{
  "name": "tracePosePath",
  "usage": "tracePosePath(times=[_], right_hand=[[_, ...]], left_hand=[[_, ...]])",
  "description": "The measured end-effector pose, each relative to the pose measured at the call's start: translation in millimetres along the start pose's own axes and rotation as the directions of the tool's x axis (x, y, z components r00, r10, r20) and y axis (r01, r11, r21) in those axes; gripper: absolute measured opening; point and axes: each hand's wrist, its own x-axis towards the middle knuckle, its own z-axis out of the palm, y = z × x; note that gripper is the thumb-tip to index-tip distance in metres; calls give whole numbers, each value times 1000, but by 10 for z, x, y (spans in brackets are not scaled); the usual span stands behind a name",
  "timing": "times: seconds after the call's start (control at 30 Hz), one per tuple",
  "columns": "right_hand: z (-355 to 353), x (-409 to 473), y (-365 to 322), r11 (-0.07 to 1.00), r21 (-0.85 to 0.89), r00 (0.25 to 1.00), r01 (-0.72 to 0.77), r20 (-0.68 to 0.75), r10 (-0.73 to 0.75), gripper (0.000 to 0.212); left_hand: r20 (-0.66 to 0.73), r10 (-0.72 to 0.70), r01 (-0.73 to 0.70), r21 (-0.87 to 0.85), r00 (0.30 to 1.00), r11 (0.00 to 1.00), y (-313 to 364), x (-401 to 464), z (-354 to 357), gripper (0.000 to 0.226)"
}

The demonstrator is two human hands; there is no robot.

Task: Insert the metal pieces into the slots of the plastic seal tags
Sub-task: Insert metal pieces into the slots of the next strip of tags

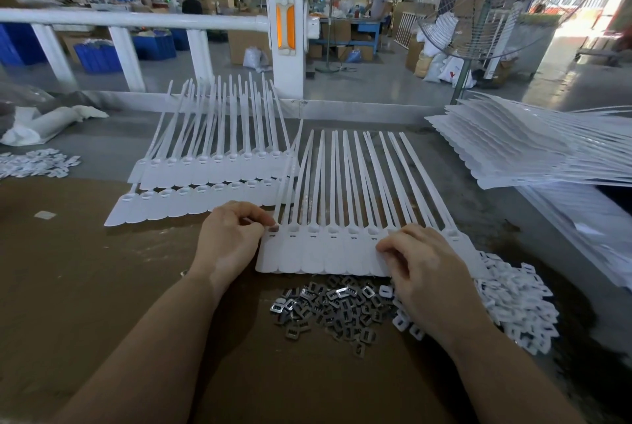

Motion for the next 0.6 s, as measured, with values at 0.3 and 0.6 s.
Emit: tracePosePath(times=[0.3, 0.6], right_hand=[[-22, 2, -19, 998, -42, 998, 51, -38, -52, 8], [-71, 21, -179, 967, 44, 968, 250, -4, -250, 8]], left_hand=[[29, -10, 10, -21, 1000, 1000, 12, -3, 2, 25], [95, 143, -151, 83, 985, 985, 4, -51, 25, 10]])
